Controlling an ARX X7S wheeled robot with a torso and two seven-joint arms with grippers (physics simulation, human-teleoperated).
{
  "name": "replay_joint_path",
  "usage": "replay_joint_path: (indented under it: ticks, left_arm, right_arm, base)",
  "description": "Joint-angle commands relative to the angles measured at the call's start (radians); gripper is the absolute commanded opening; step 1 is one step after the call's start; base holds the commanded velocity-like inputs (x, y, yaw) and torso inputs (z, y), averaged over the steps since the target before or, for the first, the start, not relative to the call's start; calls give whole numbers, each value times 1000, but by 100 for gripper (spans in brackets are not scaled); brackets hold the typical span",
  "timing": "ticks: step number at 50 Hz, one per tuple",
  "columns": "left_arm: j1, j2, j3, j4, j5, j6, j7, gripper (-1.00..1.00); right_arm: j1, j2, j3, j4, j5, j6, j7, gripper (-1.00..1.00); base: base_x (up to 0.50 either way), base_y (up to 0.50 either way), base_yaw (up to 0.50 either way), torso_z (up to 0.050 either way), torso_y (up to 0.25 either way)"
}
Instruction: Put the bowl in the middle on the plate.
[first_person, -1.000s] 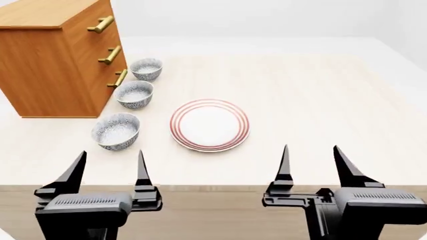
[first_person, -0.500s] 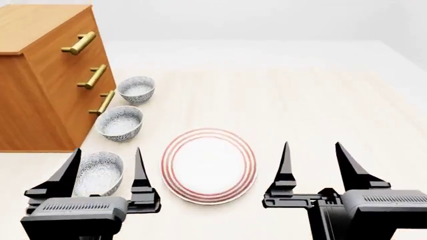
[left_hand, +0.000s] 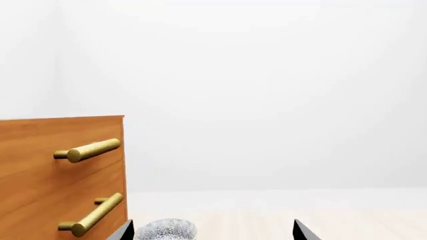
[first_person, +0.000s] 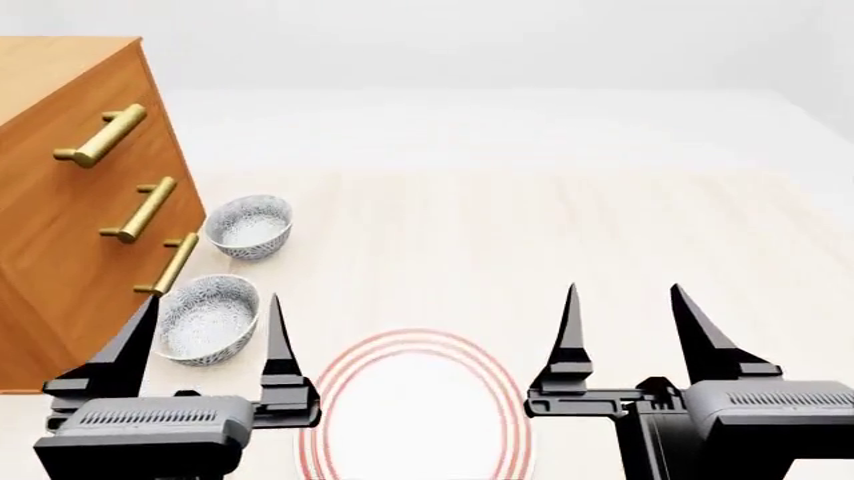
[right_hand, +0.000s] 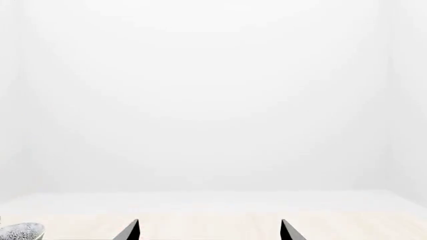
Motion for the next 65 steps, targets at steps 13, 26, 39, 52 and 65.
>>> replay_joint_path:
  ticks: [13,26,39,52,65]
  left_arm:
    - [3,-17,10,8,-19,-1,-17,100]
    - [5,-27,19,15,-23,-1,-27,100]
    - [5,-35,24,21,-29,0,-37,100]
    - [5,-43,25,32,-39,-5,-47,100]
    - [17,-51,26,77,-45,3,-61,100]
  right_arm:
    - [-8,13,-1,2,40,-20,13,100]
    - [-8,25,-5,-2,48,-18,23,100]
    - [-10,35,-12,1,53,-25,30,100]
    - [-14,35,-12,3,66,-55,41,100]
    - [-14,58,-20,-9,79,-58,54,100]
  base:
    - [38,269,0,0,0]
    - [0,500,0,0,0]
    - [0,500,0,0,0]
    - [0,486,0,0,0]
    - [0,0,0,0,0]
